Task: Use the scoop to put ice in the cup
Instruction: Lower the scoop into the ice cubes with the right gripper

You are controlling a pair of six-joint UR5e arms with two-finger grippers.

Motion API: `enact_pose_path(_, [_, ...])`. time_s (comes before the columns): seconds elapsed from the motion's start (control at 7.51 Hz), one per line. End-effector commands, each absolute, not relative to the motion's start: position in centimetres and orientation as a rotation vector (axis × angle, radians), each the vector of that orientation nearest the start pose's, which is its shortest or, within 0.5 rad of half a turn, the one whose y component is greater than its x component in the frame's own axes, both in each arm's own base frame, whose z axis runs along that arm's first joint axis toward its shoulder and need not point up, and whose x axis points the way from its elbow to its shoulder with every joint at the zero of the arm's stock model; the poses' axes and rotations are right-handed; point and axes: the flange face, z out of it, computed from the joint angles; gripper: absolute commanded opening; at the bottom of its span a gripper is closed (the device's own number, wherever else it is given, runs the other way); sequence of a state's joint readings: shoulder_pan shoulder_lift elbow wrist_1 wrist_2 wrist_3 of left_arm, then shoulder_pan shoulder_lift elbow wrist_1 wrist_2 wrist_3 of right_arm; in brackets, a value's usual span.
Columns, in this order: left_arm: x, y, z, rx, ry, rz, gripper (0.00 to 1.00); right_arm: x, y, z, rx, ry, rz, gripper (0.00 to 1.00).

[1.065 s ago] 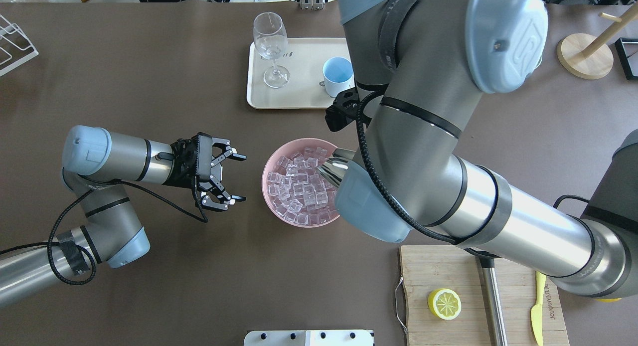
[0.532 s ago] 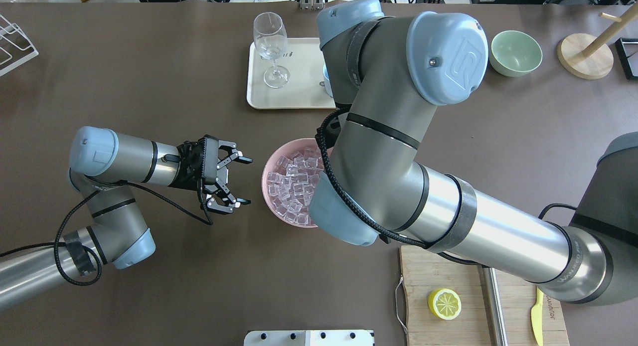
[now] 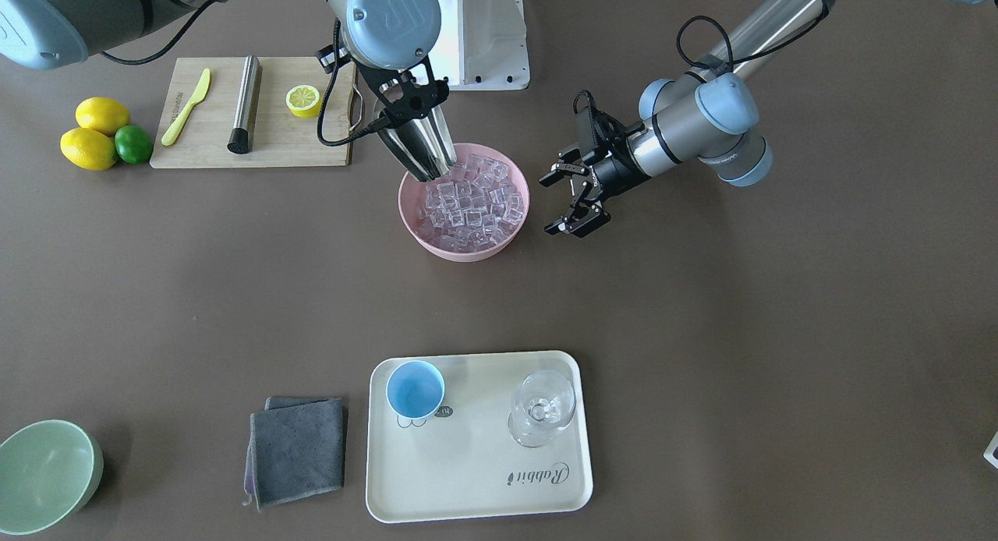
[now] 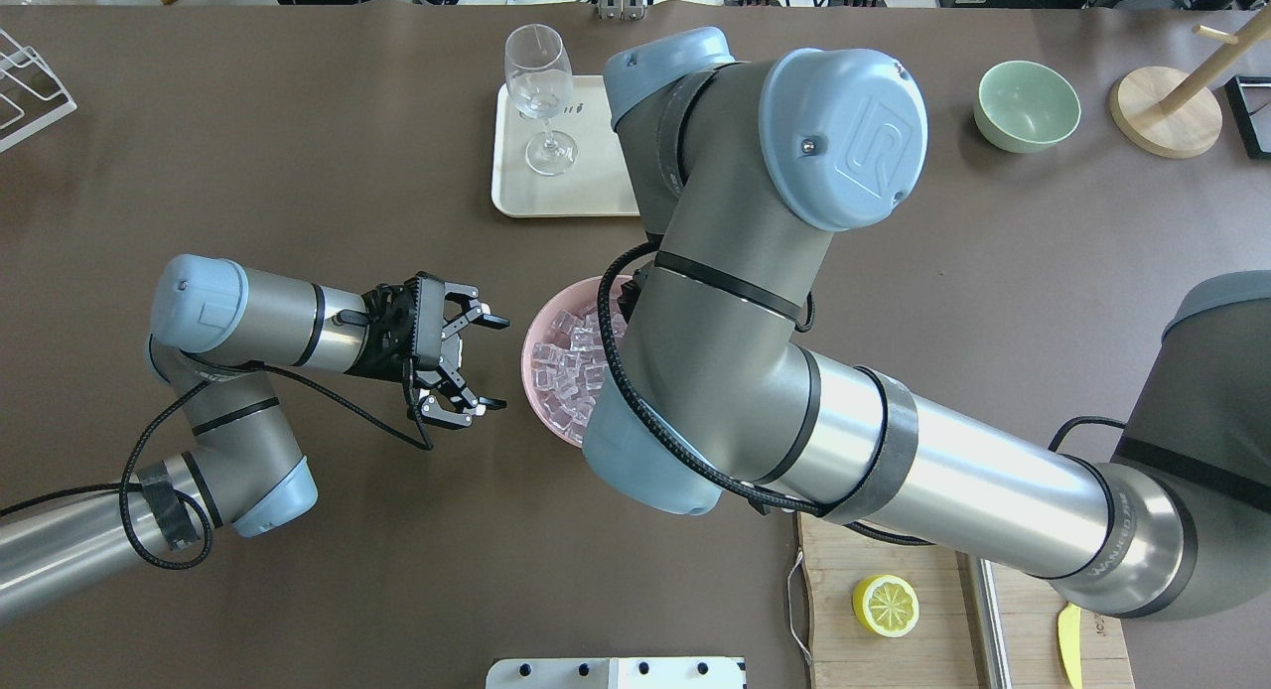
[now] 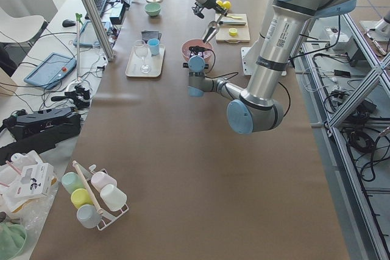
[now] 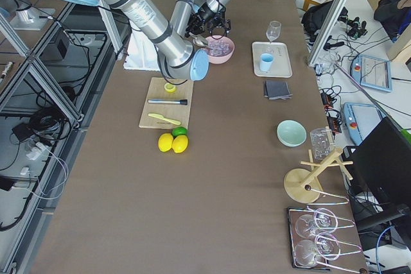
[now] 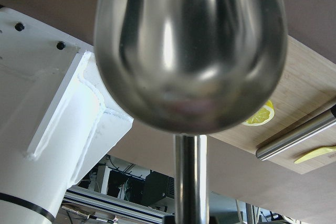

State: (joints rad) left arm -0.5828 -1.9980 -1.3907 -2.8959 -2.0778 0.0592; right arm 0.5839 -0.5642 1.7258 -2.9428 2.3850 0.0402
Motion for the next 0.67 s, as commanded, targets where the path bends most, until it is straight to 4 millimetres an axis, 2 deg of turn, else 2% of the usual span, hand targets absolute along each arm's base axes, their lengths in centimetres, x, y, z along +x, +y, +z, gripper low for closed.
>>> enact_pose_path(0.0, [50.3,-42.2,35.2,1.284,1.128,1.205,0.98,-48.5,-39.3,10.4,-0.616,-0.591,-0.794,0.00])
enact_pose_path(0.53, [50.4,-42.2,35.3,1.283,1.129,1.204,0.98,-49.6,-40.0,12.0,-0.650,-0.548,-0.786,0.00])
